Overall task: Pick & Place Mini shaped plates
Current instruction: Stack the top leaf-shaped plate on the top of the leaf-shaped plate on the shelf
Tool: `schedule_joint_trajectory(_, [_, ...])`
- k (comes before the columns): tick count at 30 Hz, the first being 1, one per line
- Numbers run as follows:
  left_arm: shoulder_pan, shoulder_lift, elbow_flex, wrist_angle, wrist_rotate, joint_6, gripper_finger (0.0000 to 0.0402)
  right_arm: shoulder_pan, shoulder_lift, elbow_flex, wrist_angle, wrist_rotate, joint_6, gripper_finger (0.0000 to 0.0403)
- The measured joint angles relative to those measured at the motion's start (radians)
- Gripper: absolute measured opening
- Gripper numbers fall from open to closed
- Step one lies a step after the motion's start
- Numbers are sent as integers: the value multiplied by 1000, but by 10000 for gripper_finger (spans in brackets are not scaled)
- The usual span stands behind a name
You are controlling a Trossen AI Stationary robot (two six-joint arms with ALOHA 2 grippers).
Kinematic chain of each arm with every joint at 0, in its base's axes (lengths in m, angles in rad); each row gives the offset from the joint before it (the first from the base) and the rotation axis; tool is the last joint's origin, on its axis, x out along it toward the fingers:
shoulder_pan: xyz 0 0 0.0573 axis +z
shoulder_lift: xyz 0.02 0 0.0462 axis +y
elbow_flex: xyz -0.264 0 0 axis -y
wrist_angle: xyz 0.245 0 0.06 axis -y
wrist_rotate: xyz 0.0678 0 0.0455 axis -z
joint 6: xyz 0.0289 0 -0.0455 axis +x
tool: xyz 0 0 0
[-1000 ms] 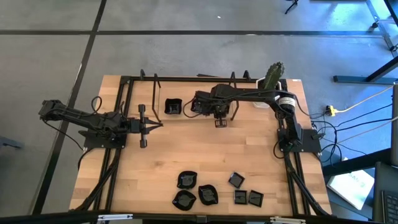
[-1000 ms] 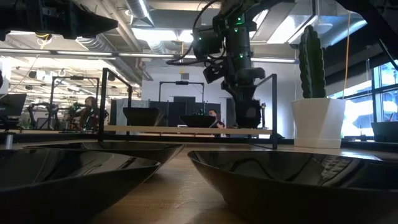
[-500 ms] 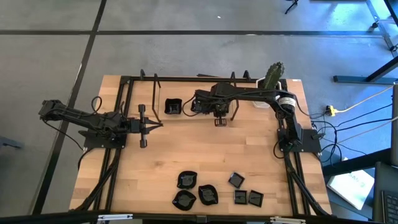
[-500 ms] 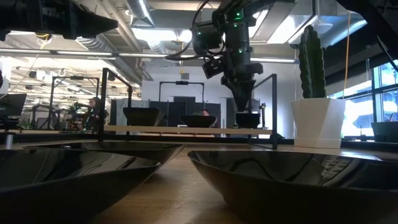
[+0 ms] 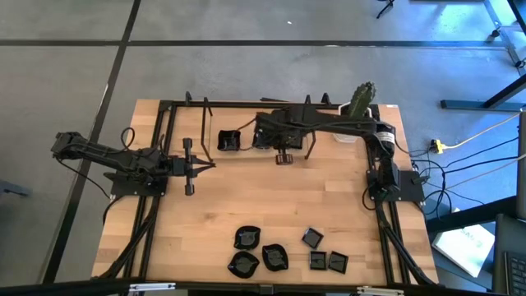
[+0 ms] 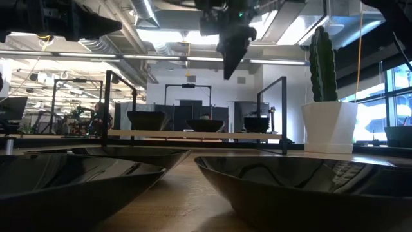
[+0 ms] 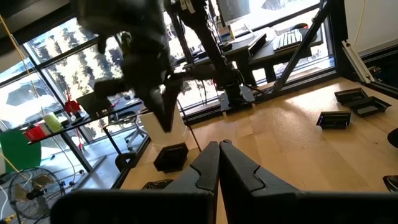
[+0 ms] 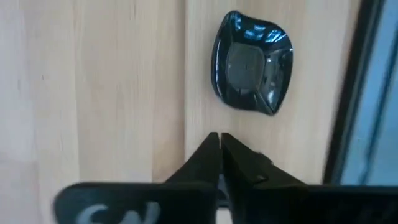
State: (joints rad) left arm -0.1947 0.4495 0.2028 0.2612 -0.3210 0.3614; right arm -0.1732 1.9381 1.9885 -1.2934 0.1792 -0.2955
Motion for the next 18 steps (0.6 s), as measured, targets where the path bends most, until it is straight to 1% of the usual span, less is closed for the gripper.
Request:
schedule_joint_trajectory(2, [0, 0, 0, -4, 0, 0, 4, 38, -10, 0, -29, 47, 0, 7])
schedule_joint_trajectory(4, [0, 0, 0, -4, 0, 0, 5, 84, -23, -16, -49, 79, 0, 7])
schedule_joint_trajectory(9, [0, 0, 0, -4, 0, 6, 8, 198, -85, -85, -63, 28, -7, 4])
schedule_joint_trajectory(11, [0, 0, 0, -4, 0, 23, 7, 232, -125, -141, -60, 39, -8, 3])
schedule_joint_trajectory(13, [0, 0, 0, -4, 0, 26, 6, 252, -163, -208, -60, 65, 26, 3])
schedule_joint_trajectory(16, [0, 0, 0, -4, 0, 12, 4, 271, -230, -335, -45, 131, 104, 2])
schedule_joint_trajectory(18, [0, 0, 0, -4, 0, 0, 4, 283, -291, -436, 2, 150, 139, 2])
